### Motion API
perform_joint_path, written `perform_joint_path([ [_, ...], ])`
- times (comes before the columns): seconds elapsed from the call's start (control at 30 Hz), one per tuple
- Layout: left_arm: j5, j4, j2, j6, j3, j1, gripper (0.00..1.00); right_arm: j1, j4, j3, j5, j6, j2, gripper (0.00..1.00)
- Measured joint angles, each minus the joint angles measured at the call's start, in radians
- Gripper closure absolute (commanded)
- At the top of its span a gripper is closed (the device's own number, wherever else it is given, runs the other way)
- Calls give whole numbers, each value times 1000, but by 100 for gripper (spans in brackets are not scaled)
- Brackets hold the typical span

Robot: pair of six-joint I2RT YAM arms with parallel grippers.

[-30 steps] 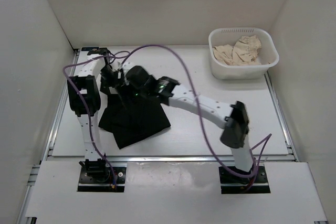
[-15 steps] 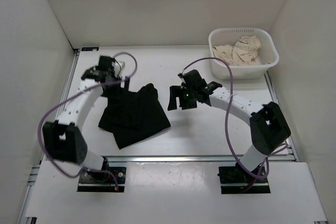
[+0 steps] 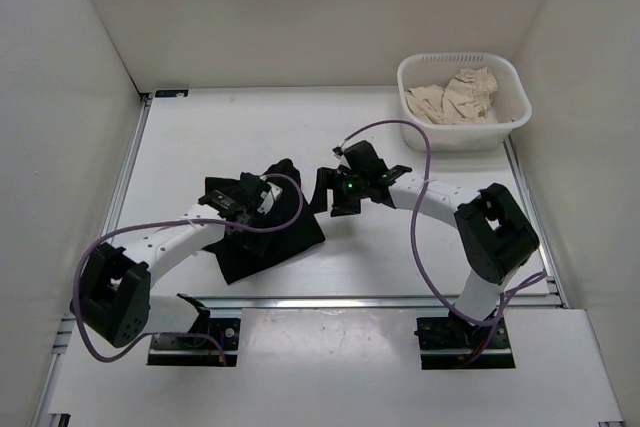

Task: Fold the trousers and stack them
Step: Fold the trousers

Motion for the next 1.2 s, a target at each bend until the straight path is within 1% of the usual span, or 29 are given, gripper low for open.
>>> perform_joint_path([
  [0.07, -36, 51, 33, 0, 0, -5, 8, 8, -4, -8, 3, 6, 4, 17],
  [0.13, -61, 79, 65, -1, 8, -7, 17, 17, -3, -8, 8, 11, 14, 17],
  [0.2, -76, 97, 84, 1, 18, -8, 29, 27, -6, -8, 11, 14, 21, 17],
  [0.23, -84, 108, 86, 1, 19, -8, 40, 30, -7, -8, 11, 13, 23, 17],
  [0.33, -97, 122, 88, -2, 19, -9, 64, 36, -14, -9, 10, 13, 29, 17],
  [0.37, -100, 124, 89, -1, 19, -9, 79, 36, -14, -11, 10, 13, 31, 17],
  [0.4, -103, 126, 91, -5, 19, -9, 86, 36, -16, -12, 10, 13, 34, 17],
  [0.47, -110, 127, 94, 1, 19, -10, 86, 36, -17, -13, 10, 13, 45, 17],
  [0.53, -111, 122, 100, 2, 27, -10, 86, 36, -18, -13, 8, 13, 66, 19],
  [0.57, -111, 114, 103, 3, 40, -10, 86, 36, -20, -13, 4, 13, 80, 23],
  [0.6, -111, 109, 106, 2, 56, -8, 86, 36, -23, -13, -2, 11, 98, 34],
  [0.67, -105, 89, 107, 3, 108, 12, 86, 34, -25, -4, -32, 13, 129, 41],
  [0.7, -100, 76, 108, 3, 144, 29, 86, 34, -25, 2, -39, 13, 138, 49],
  [0.77, -72, 61, 113, 4, 246, 98, 86, 34, -26, 14, -54, 16, 160, 53],
  [0.87, -32, 59, 148, 2, 424, 233, 86, 34, -29, 23, -70, 17, 174, 53],
  [0.9, -18, 58, 168, 2, 481, 281, 86, 34, -33, 27, -71, 16, 176, 52],
  [0.97, 0, 61, 222, 0, 562, 356, 86, 37, -42, 34, -73, 13, 178, 51],
  [1.03, 4, 53, 293, 0, 605, 405, 86, 41, -55, 43, -70, 5, 179, 48],
  [1.1, 6, 36, 382, 0, 623, 430, 86, 47, -69, 60, -69, -2, 186, 47],
  [1.13, 7, 21, 436, 0, 625, 437, 86, 48, -71, 67, -69, -5, 190, 44],
  [1.2, 7, -7, 523, 1, 628, 451, 80, 51, -80, 79, -68, -9, 193, 42],
])
